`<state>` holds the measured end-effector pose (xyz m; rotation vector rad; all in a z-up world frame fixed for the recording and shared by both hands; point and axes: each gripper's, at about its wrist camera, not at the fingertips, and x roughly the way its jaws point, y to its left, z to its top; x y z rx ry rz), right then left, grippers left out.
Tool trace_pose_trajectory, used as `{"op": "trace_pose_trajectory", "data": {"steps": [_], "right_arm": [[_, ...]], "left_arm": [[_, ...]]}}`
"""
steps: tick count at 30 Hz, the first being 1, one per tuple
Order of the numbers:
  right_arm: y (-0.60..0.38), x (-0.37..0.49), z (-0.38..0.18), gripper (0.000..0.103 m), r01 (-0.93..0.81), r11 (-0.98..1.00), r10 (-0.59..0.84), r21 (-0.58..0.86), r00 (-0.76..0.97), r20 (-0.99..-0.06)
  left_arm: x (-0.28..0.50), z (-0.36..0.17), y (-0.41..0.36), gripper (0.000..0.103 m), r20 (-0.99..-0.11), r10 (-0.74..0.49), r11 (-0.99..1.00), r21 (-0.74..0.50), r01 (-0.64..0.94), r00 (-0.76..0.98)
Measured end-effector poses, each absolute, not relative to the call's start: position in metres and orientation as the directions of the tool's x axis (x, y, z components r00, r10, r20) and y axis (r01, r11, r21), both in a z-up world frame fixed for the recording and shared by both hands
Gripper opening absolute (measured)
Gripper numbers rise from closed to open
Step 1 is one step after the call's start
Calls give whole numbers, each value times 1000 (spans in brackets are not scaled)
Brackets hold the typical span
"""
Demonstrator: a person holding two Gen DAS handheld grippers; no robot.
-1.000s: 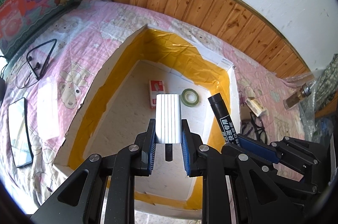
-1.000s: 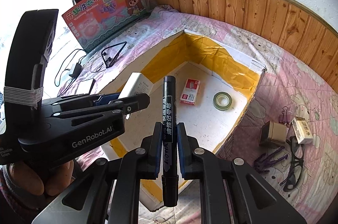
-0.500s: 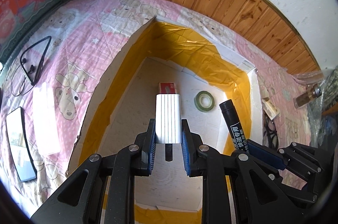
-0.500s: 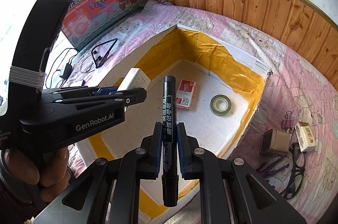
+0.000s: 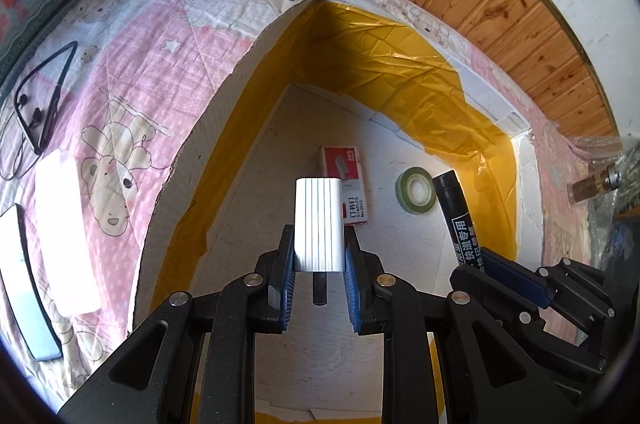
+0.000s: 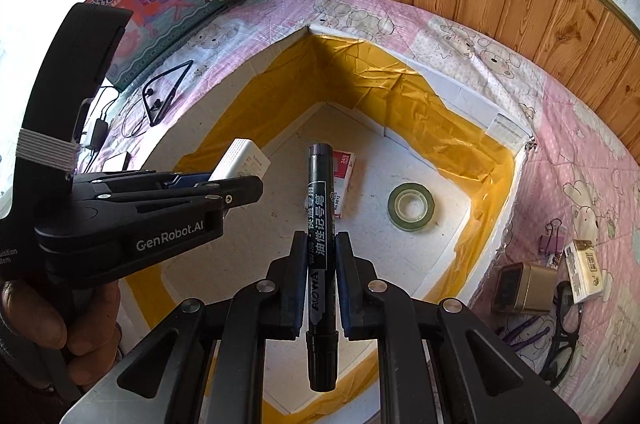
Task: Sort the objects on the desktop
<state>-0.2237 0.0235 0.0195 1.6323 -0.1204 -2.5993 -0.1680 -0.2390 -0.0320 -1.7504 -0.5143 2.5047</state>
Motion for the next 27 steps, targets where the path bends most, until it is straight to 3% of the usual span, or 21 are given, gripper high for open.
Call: {"op": "trace_pose_trajectory", "data": {"steps": [27], "right_arm": [[35,-278,-29,15,-69,-997,-24,42,-235,-972]], "left_arm": [[-174,-54,-242,23,-933,271,-928,-318,194,-235]]}}
